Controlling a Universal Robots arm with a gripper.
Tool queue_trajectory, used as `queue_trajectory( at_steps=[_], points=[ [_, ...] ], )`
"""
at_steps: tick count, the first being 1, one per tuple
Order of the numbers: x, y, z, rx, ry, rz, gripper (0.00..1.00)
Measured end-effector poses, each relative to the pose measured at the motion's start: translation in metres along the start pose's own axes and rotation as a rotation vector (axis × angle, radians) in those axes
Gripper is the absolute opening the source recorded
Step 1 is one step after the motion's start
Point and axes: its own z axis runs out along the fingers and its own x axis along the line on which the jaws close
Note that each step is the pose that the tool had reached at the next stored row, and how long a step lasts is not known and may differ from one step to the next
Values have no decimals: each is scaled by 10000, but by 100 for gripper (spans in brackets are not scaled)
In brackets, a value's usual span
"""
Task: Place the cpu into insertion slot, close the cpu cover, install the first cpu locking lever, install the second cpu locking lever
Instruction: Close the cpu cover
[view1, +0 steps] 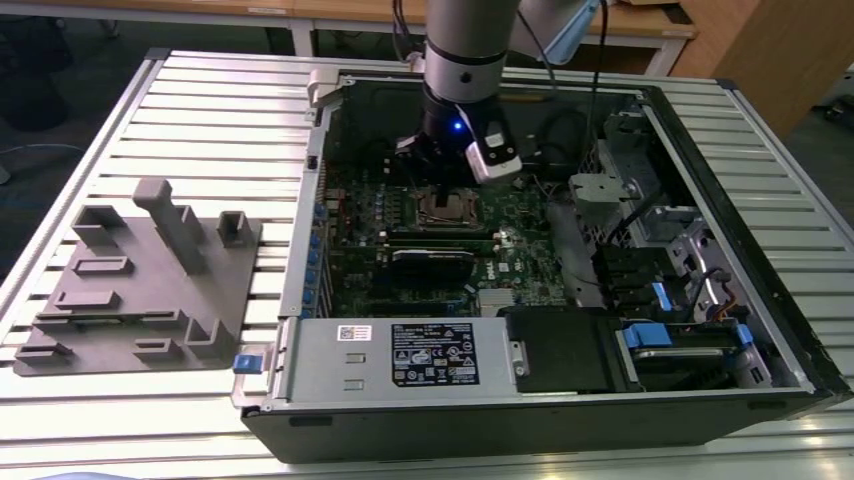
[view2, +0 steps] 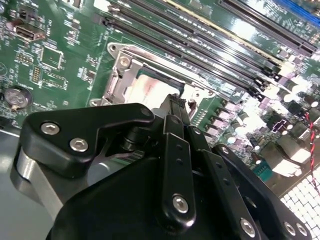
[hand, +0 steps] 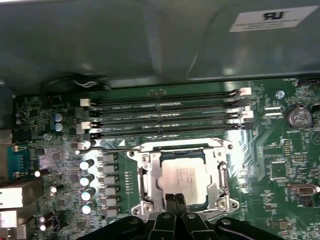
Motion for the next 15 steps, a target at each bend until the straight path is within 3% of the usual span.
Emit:
queue_trajectory(
  at_steps=[7, 15],
  points=[
    [51, 11, 6, 1, 1, 0, 11],
    [104, 17, 71, -2, -36, -1, 11]
  ],
)
